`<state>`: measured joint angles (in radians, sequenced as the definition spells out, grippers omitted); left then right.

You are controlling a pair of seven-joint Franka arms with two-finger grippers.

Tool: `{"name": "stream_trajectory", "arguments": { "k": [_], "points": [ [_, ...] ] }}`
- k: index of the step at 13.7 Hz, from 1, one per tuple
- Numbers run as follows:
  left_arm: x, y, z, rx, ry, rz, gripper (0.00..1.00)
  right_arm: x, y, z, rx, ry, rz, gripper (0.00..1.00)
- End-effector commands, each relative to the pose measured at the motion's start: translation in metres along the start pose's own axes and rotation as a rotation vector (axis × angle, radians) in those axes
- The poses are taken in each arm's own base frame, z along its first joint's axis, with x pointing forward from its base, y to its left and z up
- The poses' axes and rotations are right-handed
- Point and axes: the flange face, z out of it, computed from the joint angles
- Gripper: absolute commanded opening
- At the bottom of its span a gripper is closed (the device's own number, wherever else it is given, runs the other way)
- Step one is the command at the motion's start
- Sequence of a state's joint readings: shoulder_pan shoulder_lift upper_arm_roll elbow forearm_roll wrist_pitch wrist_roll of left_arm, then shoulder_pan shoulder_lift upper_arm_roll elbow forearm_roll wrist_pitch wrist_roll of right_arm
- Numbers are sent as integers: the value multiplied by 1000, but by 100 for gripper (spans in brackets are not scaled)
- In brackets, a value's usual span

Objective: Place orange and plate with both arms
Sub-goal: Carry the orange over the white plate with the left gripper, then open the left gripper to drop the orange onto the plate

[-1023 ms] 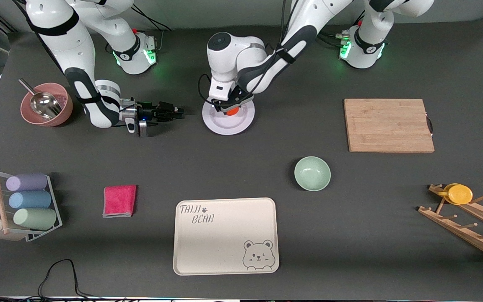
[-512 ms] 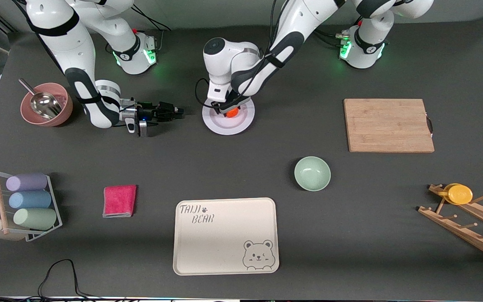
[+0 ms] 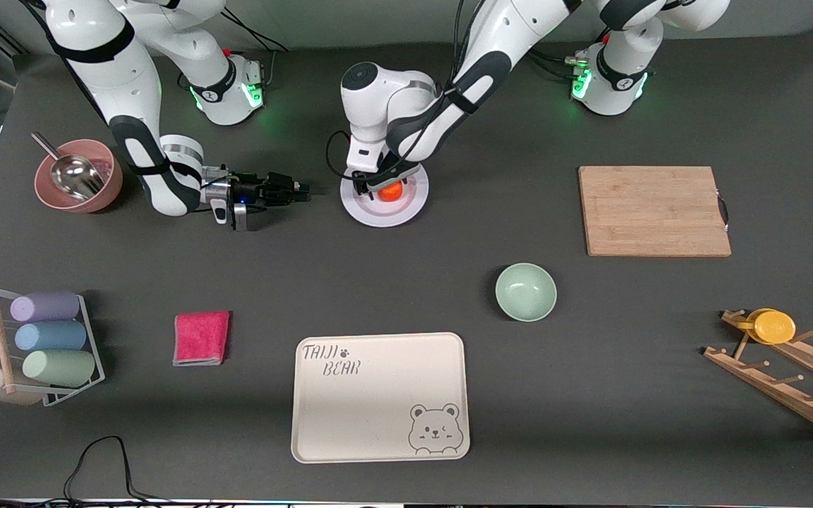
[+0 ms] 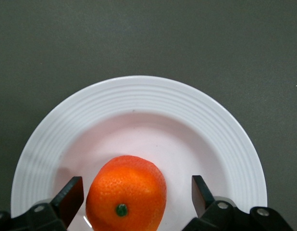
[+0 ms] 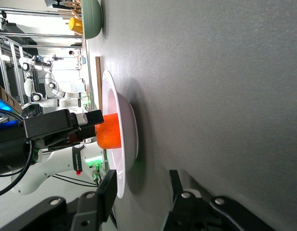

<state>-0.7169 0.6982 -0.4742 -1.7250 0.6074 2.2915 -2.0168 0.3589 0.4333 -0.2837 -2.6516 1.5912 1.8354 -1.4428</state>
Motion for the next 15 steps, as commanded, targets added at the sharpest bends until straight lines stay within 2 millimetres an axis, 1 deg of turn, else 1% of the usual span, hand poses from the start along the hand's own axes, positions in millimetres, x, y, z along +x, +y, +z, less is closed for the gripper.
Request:
{"name": "stream_trajectory", "arguments": {
  "k": [1,2,3,5,6,8,9,10,11,12,14,15],
  "points": [
    [3,3,-13,-9,40,-16,100,-1,6,5,12,14,-16,51],
    [8,4,-19,-11,49,-18,100,0,6,5,12,14,-17,51],
    [23,4,-31,-4,74,-29,100,0,6,5,12,13,-18,51],
    [73,4,-72,-14,109,-52,100,0,6,5,12,14,-18,51],
    [94,3,-91,-17,112,-45,100,1,5,5,13,15,-20,51],
    [130,-8,-129,12,95,-44,100,0,5,6,14,16,-17,51],
    [157,-16,-145,37,90,-20,100,2,3,10,16,34,-15,51],
    [186,-28,-165,59,62,15,100,2,0,17,18,32,-19,51],
    [220,-43,-185,76,20,55,100,2,-1,21,20,43,-17,51],
    [254,-63,-204,97,-17,111,100,2,-3,25,21,45,-18,51],
    [321,-108,-228,149,-58,240,100,3,-8,37,26,55,-20,51],
    [354,-130,-235,161,-64,293,100,4,-12,44,29,64,-20,51]
  ]
}}
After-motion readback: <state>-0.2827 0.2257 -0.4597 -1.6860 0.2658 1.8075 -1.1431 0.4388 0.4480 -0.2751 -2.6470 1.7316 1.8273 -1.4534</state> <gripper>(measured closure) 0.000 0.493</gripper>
